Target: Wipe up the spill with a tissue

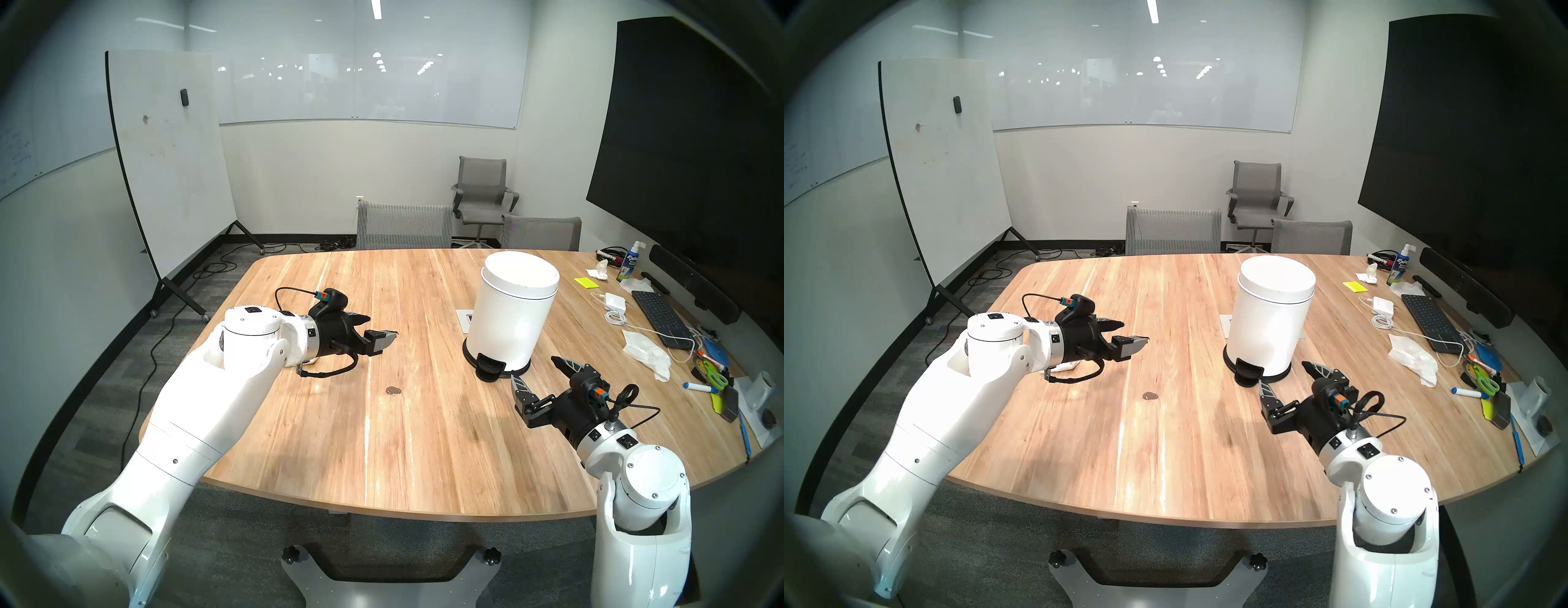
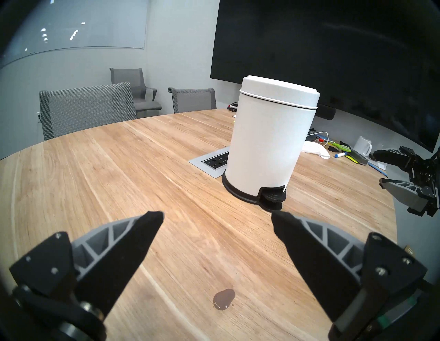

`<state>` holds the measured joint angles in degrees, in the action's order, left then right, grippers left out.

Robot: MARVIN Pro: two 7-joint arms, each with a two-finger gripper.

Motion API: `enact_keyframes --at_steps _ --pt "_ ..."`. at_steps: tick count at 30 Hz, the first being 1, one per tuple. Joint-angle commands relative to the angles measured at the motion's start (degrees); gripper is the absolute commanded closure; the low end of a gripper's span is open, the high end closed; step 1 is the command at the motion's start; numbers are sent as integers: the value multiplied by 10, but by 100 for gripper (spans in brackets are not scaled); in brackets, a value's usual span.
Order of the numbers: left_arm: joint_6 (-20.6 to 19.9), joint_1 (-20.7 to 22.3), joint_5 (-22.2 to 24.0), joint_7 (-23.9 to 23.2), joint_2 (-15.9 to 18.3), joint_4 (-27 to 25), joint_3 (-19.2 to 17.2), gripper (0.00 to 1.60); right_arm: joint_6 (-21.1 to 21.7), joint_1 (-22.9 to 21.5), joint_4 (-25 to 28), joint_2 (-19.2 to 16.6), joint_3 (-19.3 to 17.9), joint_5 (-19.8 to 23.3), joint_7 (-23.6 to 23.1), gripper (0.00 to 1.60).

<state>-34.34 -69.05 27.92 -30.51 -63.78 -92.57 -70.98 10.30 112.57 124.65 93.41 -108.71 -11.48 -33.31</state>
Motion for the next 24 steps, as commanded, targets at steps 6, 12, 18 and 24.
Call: enact_keyframes --at_steps 6,12,18,24 --pt "0 5 0 -1 0 -7 -1 0 -1 -1 11 0 1 0 0 0" --pt "0 5 0 -1 0 -7 -1 0 -1 -1 11 0 1 0 0 0" --pt "0 5 0 -1 0 -7 -1 0 -1 -1 11 0 1 0 0 0" --pt "0 5 0 -1 0 -7 -1 0 -1 -1 11 0 1 0 0 0"
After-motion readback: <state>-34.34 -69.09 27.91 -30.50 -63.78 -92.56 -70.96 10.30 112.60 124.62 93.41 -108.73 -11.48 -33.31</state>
